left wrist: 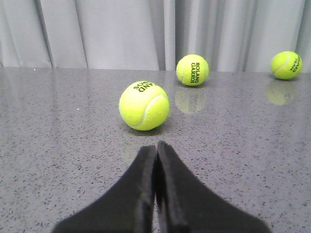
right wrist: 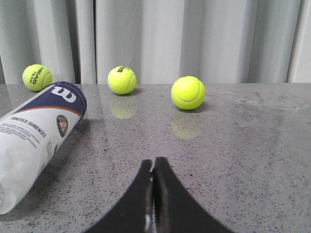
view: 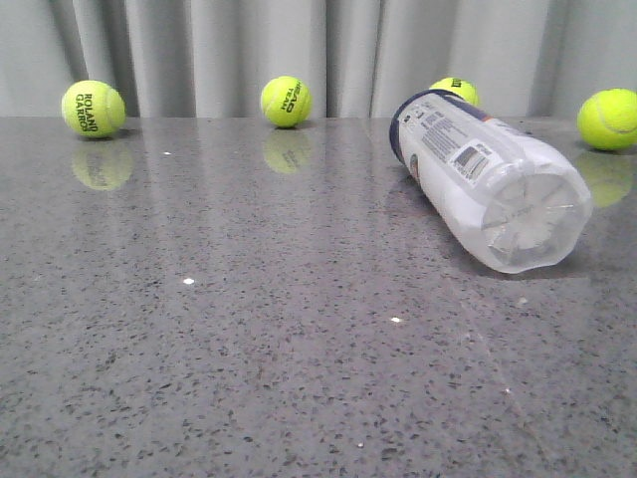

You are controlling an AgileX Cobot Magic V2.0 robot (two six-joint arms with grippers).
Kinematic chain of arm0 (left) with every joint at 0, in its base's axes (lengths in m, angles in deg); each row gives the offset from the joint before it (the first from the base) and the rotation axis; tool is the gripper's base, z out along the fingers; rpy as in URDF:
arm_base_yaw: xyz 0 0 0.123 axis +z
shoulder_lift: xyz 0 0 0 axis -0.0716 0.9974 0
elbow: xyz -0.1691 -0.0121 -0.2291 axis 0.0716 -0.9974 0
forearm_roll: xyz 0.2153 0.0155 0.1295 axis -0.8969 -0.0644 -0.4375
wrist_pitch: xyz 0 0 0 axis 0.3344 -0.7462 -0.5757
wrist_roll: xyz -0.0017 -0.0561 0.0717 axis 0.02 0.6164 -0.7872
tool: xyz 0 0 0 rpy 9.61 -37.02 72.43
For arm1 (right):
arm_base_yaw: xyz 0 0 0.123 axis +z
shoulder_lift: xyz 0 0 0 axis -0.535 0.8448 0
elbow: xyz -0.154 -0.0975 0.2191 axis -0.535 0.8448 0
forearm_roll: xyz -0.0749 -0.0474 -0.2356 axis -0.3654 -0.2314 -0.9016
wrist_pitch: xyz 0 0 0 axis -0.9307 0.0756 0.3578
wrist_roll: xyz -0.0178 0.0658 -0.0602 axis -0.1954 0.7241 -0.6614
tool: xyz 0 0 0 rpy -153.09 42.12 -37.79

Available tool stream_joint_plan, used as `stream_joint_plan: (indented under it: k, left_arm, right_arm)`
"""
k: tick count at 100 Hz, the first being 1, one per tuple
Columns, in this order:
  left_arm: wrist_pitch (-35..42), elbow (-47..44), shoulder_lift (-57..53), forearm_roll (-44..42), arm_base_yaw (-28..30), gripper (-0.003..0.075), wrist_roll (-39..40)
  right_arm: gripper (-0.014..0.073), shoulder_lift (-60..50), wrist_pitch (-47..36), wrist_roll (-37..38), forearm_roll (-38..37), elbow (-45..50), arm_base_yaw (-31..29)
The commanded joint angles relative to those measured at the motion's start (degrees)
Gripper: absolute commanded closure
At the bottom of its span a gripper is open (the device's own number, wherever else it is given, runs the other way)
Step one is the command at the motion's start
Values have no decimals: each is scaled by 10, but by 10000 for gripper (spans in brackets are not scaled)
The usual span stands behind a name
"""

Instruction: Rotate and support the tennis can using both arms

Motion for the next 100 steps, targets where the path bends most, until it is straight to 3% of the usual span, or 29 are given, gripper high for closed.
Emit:
stream_joint_plan:
  k: [1, 57, 100]
  left_arm:
    - [43, -26, -19, 4, -4, 740, 6]
    - [43, -26, -19, 4, -4, 740, 6]
    - [43, -26, -19, 4, -4, 740, 6]
  right_arm:
    - [662, -17, -43, -2, -2, -11, -3]
    - [662, -17, -43, -2, -3, -11, -3]
    - [660, -17, -106, -2, -3, -14, -3]
